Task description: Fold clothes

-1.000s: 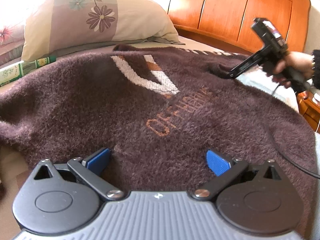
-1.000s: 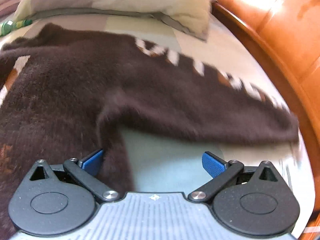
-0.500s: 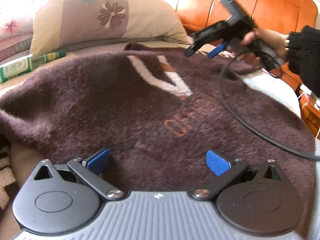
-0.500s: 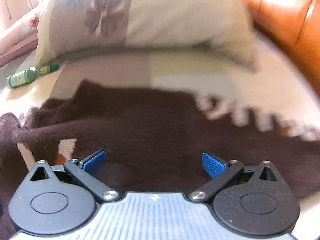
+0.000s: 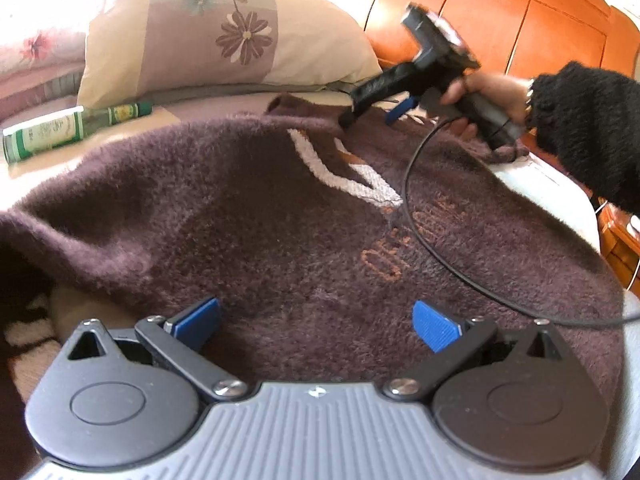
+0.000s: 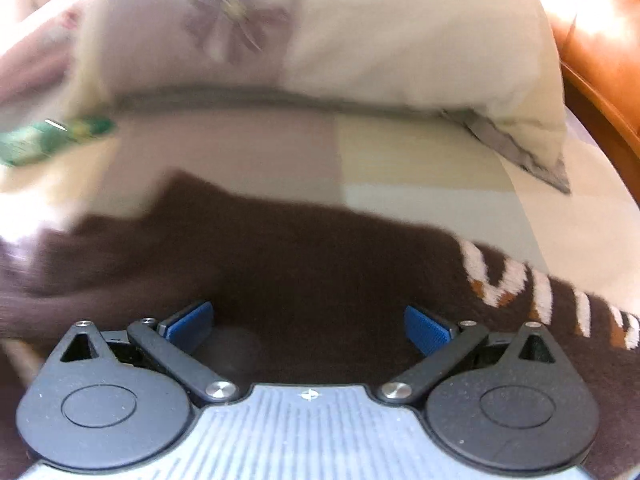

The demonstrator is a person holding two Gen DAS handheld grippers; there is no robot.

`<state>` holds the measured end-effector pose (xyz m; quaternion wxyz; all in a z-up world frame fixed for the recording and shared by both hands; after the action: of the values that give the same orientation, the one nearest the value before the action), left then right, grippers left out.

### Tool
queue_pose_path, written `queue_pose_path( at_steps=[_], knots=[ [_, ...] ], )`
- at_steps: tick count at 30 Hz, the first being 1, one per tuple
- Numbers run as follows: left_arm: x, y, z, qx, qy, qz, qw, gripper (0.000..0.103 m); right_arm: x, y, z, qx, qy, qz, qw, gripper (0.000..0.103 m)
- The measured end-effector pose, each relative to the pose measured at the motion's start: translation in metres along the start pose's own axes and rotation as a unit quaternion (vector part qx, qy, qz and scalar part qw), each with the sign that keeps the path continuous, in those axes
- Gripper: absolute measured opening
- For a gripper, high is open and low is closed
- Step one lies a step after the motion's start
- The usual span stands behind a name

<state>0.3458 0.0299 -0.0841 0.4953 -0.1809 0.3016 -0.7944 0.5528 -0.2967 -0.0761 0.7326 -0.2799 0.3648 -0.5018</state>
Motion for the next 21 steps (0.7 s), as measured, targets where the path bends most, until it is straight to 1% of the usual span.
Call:
queue_pose_path(
  at_steps=[2, 3, 5, 7, 9, 11, 13, 14, 15, 17, 19, 21],
  knots=[
    [-0.003, -0.001, 0.000, 0.000, -0.001, 0.000, 1.0000, 0.102, -0.020, -0.014, 0.005, 0.012, -0.004, 0.028, 1.000, 0.103],
    [-0.004, -0.002, 0.000, 0.000, -0.002, 0.000, 1.0000, 0.102, -0.032, -0.016, 0.011, 0.012, -0.012, 0.039, 0.999, 0.103],
    [-0.007, -0.001, 0.000, -0.004, -0.005, 0.002, 1.0000, 0.102, -0.056, -0.013, 0.021, 0.001, -0.029, 0.058, 0.998, 0.103],
    [-0.009, 0.000, 0.001, -0.007, -0.006, 0.005, 0.9999, 0.102, -0.079, 0.000, 0.026, -0.020, -0.053, 0.064, 0.996, 0.103],
    [-0.011, 0.000, 0.000, -0.009, -0.007, 0.004, 0.9999, 0.102, -0.097, 0.018, 0.026, -0.038, -0.078, 0.058, 0.995, 0.103],
    [-0.012, 0.001, -0.001, -0.013, 0.000, 0.010, 0.9999, 0.102, -0.104, 0.038, 0.019, -0.057, -0.081, 0.054, 0.994, 0.103],
    [-0.010, 0.002, -0.003, -0.017, 0.012, 0.016, 0.9997, 0.102, -0.105, 0.055, 0.005, -0.081, -0.068, 0.052, 0.993, 0.103],
    [-0.009, 0.003, -0.004, -0.019, 0.019, 0.017, 0.9995, 0.102, -0.106, 0.060, -0.006, -0.099, -0.070, 0.045, 0.992, 0.103],
    [-0.009, 0.004, -0.006, -0.021, 0.025, 0.018, 0.9993, 0.102, -0.109, 0.063, -0.014, -0.107, -0.084, 0.038, 0.990, 0.103],
    [-0.007, 0.006, -0.007, -0.023, 0.031, 0.020, 0.9991, 0.102, -0.112, 0.060, -0.018, -0.108, -0.095, 0.035, 0.989, 0.103],
    [-0.006, 0.008, -0.008, -0.023, 0.037, 0.022, 0.9988, 0.102, -0.112, 0.064, -0.013, -0.114, -0.082, 0.034, 0.989, 0.103],
    [-0.004, 0.008, -0.010, -0.021, 0.042, 0.024, 0.9986, 0.102, -0.113, 0.075, -0.006, -0.089, -0.072, 0.023, 0.993, 0.103]
  ],
)
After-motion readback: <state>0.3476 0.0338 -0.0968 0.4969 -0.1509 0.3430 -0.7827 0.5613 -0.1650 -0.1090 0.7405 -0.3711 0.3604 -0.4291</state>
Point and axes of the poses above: each gripper's, at about its wrist camera, not at the fingertips, and y roughly the way its jaws point, x to its right, z to its top, the point moved 4 cm from there along y, roughly the way its jaws point, and after that the axes turned 15 degrees about z, right-handed, at the moved point
